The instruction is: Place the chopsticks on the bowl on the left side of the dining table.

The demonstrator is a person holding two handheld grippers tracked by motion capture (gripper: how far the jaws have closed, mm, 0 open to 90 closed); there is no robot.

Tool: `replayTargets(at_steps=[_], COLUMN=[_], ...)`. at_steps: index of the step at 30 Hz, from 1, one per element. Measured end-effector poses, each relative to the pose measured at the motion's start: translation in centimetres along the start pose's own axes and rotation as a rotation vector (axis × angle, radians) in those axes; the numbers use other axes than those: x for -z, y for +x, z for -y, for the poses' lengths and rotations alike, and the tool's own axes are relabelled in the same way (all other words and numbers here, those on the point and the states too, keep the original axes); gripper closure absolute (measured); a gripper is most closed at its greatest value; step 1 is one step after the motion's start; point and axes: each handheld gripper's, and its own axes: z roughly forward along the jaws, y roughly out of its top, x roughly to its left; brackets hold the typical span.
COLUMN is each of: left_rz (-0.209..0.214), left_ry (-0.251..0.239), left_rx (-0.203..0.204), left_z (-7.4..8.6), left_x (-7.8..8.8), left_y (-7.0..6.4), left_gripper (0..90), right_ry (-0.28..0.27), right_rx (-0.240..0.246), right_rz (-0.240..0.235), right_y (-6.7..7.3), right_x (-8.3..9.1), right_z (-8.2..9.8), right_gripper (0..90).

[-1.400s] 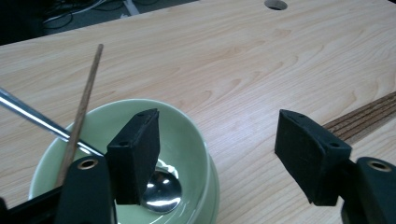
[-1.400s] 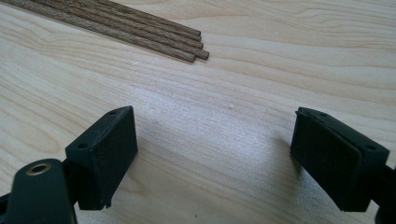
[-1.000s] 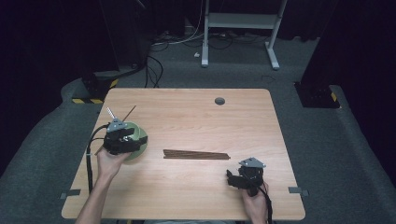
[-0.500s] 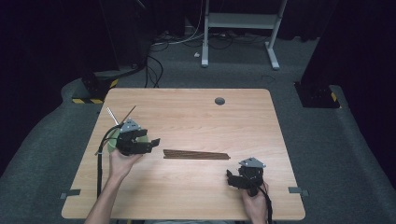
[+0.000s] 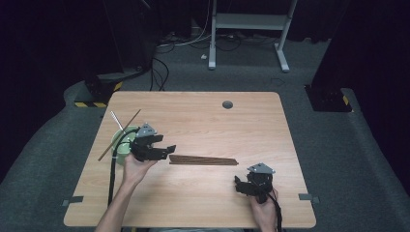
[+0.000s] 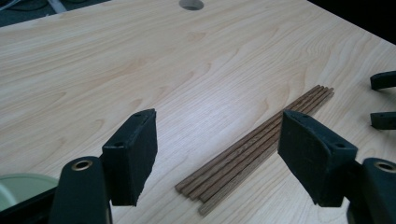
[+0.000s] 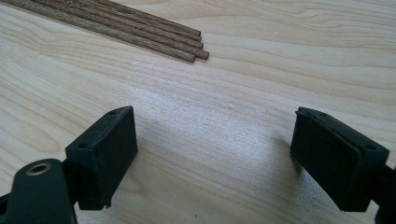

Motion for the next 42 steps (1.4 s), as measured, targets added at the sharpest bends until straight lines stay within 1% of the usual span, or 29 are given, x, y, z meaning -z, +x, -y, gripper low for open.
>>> replayTargets(at_steps=[3,6,10,14,18,21,23,26,30,32,36,39,42], left_rz=[0.008,0.019,0.030,0.036,0.041,0.046,0.049,0.053,0.062,0.058,0.067,0.060,0.058], left_ry=[0.014,0.008,0.015,0.023,0.015,0.019,0.029,0.050,0.072,0.086,0.105,0.114,0.122], left_rx=[-0.014,-0.020,-0.030,-0.041,-0.050,-0.060,-0.062,-0.078,-0.088,-0.099,-0.106,-0.113,-0.109], left_z=[-0.3,-0.5,-0.5,-0.6,-0.8,-0.8,-0.8,-0.8,-0.8,-0.8,-0.7,-0.9,-0.8], left_x=[-0.5,-0.8,-1.4,-2.1,-2.5,-3.0,-3.5,-4.3,-5.4,-6.0,-7.2,-7.9,-8.6], left_y=[-0.5,-0.9,-1.4,-1.8,-2.2,-2.6,-2.9,-3.3,-3.9,-4.2,-4.7,-4.9,-5.1], left_gripper=[28.6,28.6,28.5,28.6,29.2,29.4,30.0,30.2,30.1,30.2,30.7,31.3,32.6], right_ry=[0.000,0.000,0.000,0.000,0.000,0.000,0.000,0.000,0.000,0.000,0.000,0.000,-0.001], right_rx=[0.000,0.000,0.000,0.000,0.000,0.000,0.000,0.001,0.001,0.001,0.003,0.004,0.003], right_rz=[0.000,0.000,0.000,0.000,0.000,0.000,0.000,0.000,0.000,0.000,-0.001,-0.001,-0.001], right_y=[0.0,0.0,0.0,0.0,0.0,0.0,0.0,0.0,0.0,0.0,0.0,0.0,0.0], right_x=[0.0,0.0,0.0,0.0,0.0,0.0,0.0,0.0,0.0,0.0,0.0,0.0,0.0], right_z=[0.0,0.0,0.0,0.0,0.0,0.0,0.0,0.0,0.0,0.0,0.0,0.0,0.0], right_gripper=[14.2,14.2,14.3,14.2,14.3,14.2,14.2,14.2,14.2,14.2,14.2,14.2,14.2])
